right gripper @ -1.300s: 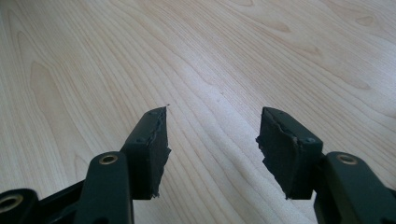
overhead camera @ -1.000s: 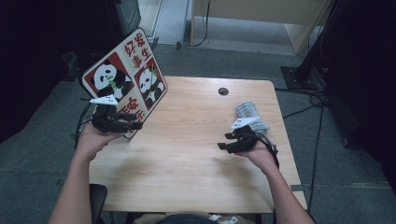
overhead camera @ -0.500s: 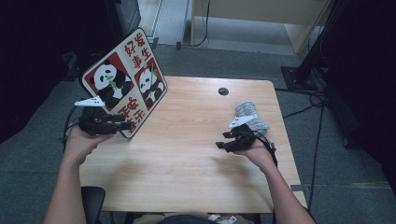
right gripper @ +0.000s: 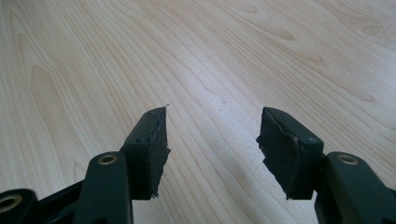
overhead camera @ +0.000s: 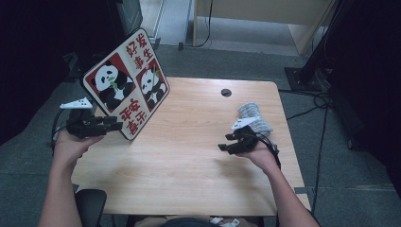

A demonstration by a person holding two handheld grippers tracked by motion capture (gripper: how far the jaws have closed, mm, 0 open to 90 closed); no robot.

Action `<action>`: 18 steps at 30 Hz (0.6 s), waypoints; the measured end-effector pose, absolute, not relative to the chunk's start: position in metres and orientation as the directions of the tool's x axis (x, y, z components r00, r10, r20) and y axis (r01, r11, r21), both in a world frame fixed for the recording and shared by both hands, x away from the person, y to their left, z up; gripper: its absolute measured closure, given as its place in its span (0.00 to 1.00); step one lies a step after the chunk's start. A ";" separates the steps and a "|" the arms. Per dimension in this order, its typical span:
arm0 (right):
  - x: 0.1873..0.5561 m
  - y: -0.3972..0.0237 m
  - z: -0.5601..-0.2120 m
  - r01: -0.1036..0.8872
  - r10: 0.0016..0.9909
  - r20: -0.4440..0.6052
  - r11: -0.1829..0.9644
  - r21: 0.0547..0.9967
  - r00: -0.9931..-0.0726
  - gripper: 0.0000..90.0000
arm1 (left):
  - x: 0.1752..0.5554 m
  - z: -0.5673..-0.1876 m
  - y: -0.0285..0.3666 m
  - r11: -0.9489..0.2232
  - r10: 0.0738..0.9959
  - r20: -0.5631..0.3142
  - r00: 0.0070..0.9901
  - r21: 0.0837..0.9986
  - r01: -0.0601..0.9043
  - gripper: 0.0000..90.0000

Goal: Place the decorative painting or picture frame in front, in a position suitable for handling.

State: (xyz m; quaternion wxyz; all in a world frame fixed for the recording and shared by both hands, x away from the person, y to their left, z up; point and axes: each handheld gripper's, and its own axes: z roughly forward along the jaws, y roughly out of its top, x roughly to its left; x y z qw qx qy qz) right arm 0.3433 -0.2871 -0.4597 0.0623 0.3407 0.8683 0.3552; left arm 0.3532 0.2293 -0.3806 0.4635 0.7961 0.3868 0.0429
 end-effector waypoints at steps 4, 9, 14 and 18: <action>0.343 -0.287 -0.460 0.546 0.634 0.132 0.519 0.658 -0.762 0.47 | 0.352 -0.379 0.235 -0.264 0.663 -0.287 0.691 0.775 0.574 0.59; 0.343 -0.287 -0.460 0.549 0.637 0.134 0.516 0.658 -0.760 0.47 | 0.349 -0.379 0.248 -0.232 0.680 -0.291 0.673 0.786 0.573 0.61; 0.343 -0.287 -0.460 0.549 0.635 0.134 0.519 0.656 -0.761 0.47 | 0.349 -0.378 0.256 -0.210 0.695 -0.294 0.656 0.790 0.576 0.62; 0.343 -0.287 -0.461 0.549 0.634 0.135 0.522 0.653 -0.762 0.47 | 0.351 -0.379 0.264 -0.188 0.707 -0.304 0.639 0.790 0.583 0.62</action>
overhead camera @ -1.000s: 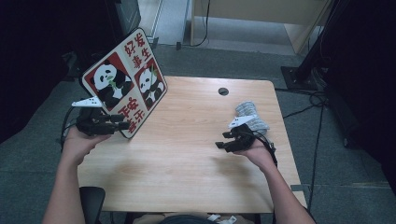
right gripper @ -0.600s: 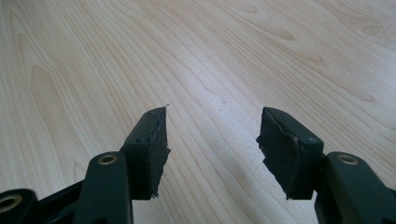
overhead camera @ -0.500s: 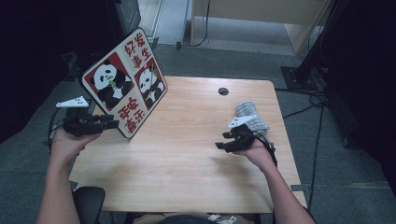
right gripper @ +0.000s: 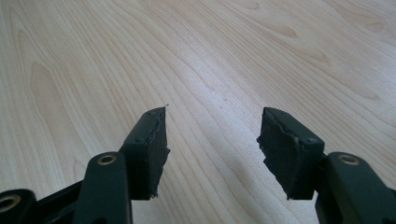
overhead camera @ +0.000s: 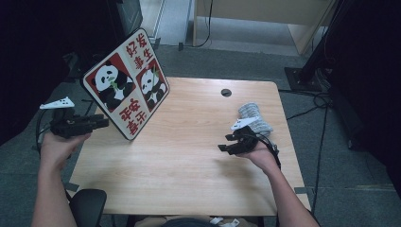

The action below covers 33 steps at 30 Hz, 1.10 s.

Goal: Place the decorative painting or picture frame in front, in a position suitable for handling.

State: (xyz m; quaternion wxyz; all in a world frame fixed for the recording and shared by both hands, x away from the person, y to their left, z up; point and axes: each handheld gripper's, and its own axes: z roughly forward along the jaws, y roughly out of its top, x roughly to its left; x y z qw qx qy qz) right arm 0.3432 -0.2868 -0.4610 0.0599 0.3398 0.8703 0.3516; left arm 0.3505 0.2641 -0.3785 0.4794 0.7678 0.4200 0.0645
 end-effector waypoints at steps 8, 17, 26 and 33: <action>0.344 -0.287 -0.461 0.546 0.632 0.135 0.519 0.658 -0.763 0.47 | 0.357 -0.370 0.270 -0.176 0.721 -0.305 0.623 0.788 0.590 0.60; 0.344 -0.287 -0.462 0.548 0.633 0.133 0.523 0.652 -0.762 0.47 | 0.371 -0.353 0.271 -0.179 0.745 -0.287 0.602 0.783 0.596 0.58; 0.344 -0.287 -0.462 0.550 0.634 0.134 0.524 0.650 -0.762 0.47 | 0.393 -0.327 0.278 -0.180 0.760 -0.283 0.585 0.773 0.608 0.58; 0.345 -0.287 -0.463 0.554 0.636 0.134 0.526 0.645 -0.760 0.47 | 0.406 -0.308 0.274 -0.188 0.760 -0.276 0.588 0.773 0.606 0.58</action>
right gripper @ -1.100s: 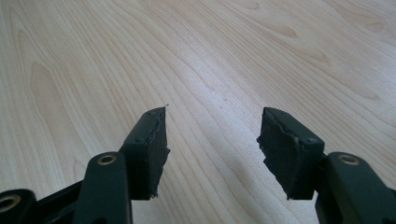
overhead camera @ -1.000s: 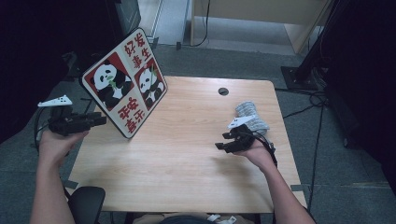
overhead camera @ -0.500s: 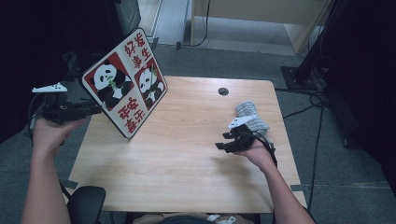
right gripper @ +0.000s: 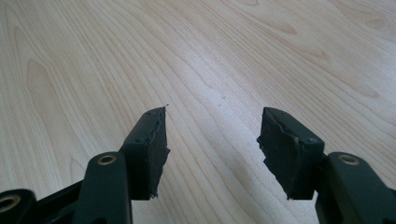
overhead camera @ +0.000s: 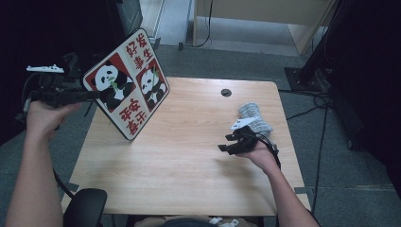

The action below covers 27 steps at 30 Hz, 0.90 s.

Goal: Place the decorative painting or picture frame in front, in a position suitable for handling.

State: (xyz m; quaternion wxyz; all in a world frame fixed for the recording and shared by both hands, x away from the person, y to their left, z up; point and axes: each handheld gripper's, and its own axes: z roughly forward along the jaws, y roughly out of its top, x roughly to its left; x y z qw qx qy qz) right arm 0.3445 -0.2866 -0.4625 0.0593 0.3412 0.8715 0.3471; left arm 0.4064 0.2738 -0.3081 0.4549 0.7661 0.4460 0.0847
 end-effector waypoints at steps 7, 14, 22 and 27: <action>0.345 -0.285 -0.463 0.550 0.631 0.130 0.535 0.641 -0.765 0.46 | 0.424 -0.292 0.266 -0.203 0.771 -0.270 0.577 0.754 0.624 0.58; 0.345 -0.287 -0.463 0.552 0.632 0.132 0.532 0.642 -0.763 0.46 | 0.441 -0.280 0.257 -0.218 0.774 -0.259 0.578 0.748 0.627 0.58; 0.345 -0.287 -0.462 0.550 0.630 0.130 0.536 0.641 -0.766 0.46 | 0.459 -0.269 0.246 -0.243 0.777 -0.245 0.580 0.733 0.635 0.58; 0.345 -0.288 -0.462 0.552 0.632 0.131 0.534 0.640 -0.763 0.46 | 0.472 -0.263 0.243 -0.250 0.779 -0.246 0.577 0.722 0.645 0.58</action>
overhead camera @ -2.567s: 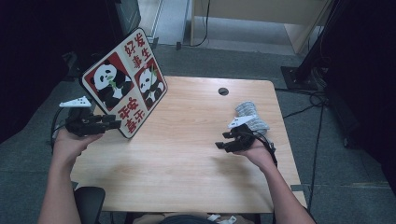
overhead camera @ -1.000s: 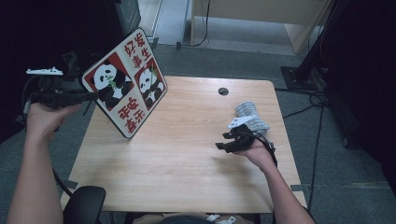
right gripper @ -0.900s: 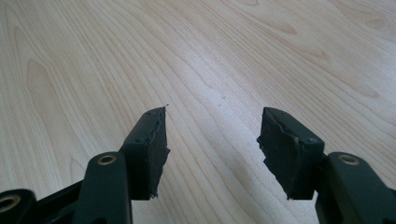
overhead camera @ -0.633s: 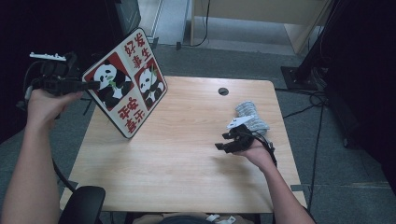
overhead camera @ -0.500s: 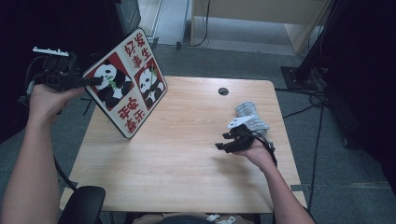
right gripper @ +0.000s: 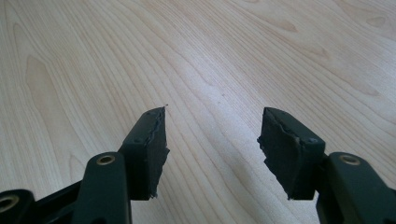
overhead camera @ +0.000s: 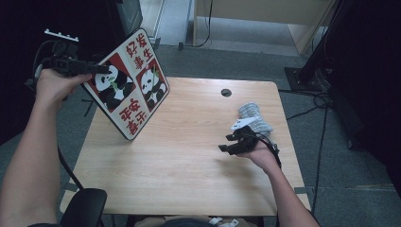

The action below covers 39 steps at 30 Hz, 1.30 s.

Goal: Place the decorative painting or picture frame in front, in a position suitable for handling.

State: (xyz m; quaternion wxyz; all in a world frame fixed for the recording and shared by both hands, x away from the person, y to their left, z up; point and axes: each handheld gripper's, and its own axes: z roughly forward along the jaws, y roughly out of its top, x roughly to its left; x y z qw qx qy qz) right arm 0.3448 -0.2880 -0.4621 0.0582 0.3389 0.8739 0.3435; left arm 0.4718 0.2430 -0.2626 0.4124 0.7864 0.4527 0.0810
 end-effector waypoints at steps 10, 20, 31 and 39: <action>0.345 -0.290 -0.462 0.552 0.631 0.131 0.536 0.639 -0.765 0.46 | 0.493 -0.248 0.234 -0.290 0.794 -0.219 0.567 0.683 0.670 0.59; 0.345 -0.291 -0.463 0.554 0.632 0.132 0.537 0.636 -0.763 0.46 | 0.513 -0.247 0.218 -0.357 0.774 -0.218 0.595 0.625 0.694 0.62; 0.350 -0.298 -0.464 0.567 0.641 0.146 0.522 0.637 -0.753 0.46 | 0.534 -0.250 0.209 -0.419 0.751 -0.243 0.613 0.542 0.728 0.74; 0.353 -0.301 -0.470 0.575 0.640 0.152 0.528 0.625 -0.753 0.46 | 0.536 -0.249 0.207 -0.433 0.767 -0.234 0.598 0.498 0.751 0.86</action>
